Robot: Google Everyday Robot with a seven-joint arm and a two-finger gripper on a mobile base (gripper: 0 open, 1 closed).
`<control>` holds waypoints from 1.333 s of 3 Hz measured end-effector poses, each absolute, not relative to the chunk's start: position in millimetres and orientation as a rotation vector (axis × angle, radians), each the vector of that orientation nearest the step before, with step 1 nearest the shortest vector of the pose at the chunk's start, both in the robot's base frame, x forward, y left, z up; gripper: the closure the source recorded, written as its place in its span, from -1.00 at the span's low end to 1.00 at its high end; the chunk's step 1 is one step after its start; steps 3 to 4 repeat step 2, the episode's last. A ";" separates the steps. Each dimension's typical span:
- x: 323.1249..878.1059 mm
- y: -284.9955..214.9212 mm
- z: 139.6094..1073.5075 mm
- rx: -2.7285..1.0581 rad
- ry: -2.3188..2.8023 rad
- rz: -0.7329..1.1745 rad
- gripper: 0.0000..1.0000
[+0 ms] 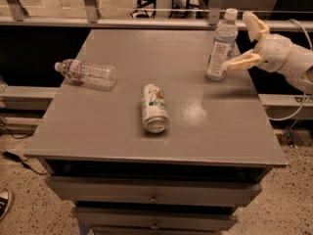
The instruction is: Place blue plastic bottle upright
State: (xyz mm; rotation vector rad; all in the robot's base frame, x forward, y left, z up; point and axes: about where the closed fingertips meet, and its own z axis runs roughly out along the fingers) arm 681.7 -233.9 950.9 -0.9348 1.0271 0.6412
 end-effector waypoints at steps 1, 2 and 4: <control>668.6 -262.7 964.5 -0.935 1.067 0.547 -1.00; 662.7 -275.7 970.4 -0.934 1.085 0.505 -1.00; 662.7 -275.7 970.4 -0.934 1.085 0.505 -1.00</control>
Offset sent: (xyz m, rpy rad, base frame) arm -0.0123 -0.0270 0.0127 -0.0452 -0.0111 -0.0737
